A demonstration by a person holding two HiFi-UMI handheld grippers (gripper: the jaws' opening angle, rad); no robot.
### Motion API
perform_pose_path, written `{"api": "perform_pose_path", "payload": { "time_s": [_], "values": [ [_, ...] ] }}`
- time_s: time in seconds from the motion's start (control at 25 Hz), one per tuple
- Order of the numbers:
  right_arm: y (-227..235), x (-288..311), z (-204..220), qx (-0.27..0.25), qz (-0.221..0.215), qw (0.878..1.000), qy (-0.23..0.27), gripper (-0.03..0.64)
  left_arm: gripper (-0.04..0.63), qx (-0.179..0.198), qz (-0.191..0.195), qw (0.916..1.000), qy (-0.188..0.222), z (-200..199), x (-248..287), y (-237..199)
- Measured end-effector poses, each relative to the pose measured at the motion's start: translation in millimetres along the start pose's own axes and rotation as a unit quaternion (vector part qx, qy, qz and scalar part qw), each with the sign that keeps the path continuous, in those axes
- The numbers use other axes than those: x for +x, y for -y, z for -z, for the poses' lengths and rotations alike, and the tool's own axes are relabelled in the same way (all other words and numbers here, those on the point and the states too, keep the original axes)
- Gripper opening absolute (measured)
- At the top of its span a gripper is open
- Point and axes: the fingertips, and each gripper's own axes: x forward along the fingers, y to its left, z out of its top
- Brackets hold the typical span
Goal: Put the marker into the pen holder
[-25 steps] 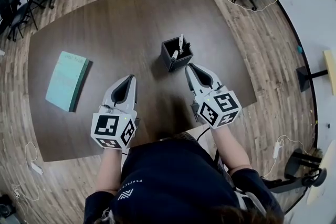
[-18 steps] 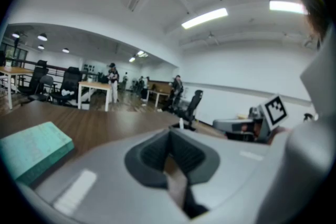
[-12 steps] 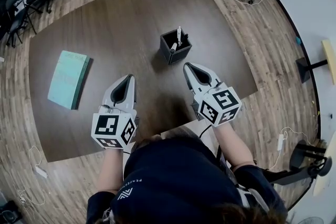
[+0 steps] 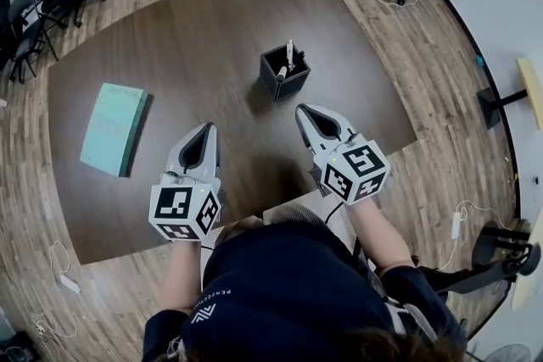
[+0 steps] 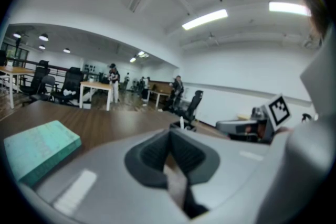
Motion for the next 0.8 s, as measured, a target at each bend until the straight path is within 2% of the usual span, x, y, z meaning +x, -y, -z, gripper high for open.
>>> {"api": "perform_pose_path", "payload": {
  "time_s": [0.4, 0.8],
  "values": [
    [-6.1, 0.1, -1.8, 0.0, -0.004, 1.0, 0.0, 0.003, 0.007, 0.001, 0.007, 1.0, 0.0, -1.0, 1.6, -0.1],
    [-10.8, 5.0, -1.7, -0.008, -0.013, 1.0, -0.006, 0.003, 0.008, -0.006, -0.002, 1.0, 0.002, 1.1, 0.5, -7.1]
  ]
}}
